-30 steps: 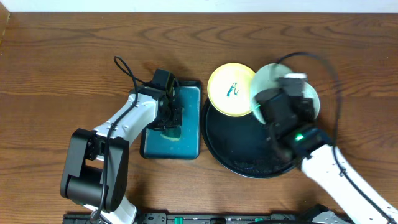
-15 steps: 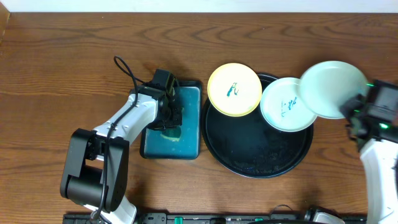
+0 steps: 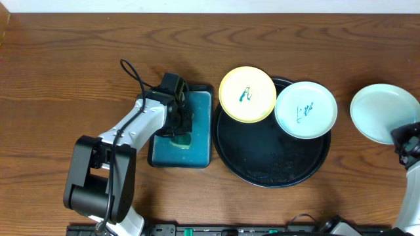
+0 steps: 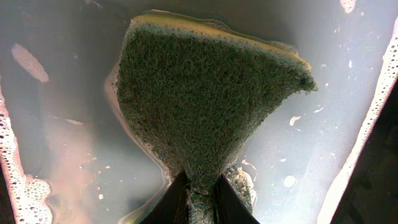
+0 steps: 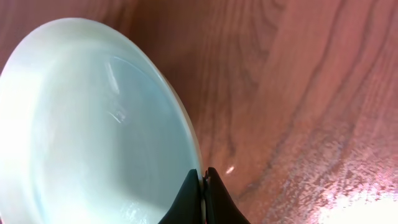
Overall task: Clean dirty plates on tray and stack at the side
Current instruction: 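Set the pale green plate on the table right of the black tray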
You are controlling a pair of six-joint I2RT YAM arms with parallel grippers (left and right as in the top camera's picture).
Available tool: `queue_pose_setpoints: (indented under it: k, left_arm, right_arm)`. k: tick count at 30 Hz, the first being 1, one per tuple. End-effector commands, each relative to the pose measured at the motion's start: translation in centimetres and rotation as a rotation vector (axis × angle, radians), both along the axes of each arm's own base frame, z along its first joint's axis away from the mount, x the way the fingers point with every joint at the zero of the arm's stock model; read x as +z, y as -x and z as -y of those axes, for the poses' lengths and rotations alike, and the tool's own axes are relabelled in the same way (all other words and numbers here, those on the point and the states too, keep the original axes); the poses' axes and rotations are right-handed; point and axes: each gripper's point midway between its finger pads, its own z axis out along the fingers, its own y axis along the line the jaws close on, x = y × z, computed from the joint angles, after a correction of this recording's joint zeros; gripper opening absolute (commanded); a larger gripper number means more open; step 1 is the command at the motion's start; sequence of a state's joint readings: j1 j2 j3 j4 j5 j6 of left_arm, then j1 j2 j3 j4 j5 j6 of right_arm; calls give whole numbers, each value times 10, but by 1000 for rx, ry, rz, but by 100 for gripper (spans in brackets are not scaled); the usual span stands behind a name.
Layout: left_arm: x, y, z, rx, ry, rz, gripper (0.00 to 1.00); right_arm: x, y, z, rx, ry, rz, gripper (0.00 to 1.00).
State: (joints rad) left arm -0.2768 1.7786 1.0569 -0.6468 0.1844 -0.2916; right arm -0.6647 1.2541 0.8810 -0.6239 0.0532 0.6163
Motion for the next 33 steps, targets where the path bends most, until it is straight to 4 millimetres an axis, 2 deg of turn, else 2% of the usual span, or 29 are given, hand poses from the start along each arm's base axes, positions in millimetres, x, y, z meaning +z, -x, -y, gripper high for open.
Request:
queue_pose_setpoints:
  k: [1,8,23,29,31,33]
  left_arm:
    - [-15,9,-4,2,-24,-52,14]
    - [-15,9,-4,2,-25,-52,14]
    - [-15,10,-4,3,-24,-53,13]
    - [-15,10,-4,3,-24,-53,13]
    - [-15,10,-4,3,-24,-53,13]
    - [-15,10,-4,3,-24,-53,13]
  right_arm:
    - [-8,6,5,-16,16,-41,1]
    - [-27,0,9,-6,-9,-72,1]
    - [-71,-44,10,102,-71,-34,1]
    - [-71,-67,4,159,-70,31,1]
    - [-69,-74,0,198,-51,40,7]
    - [-67,-82,-7,258,-36,43,22]
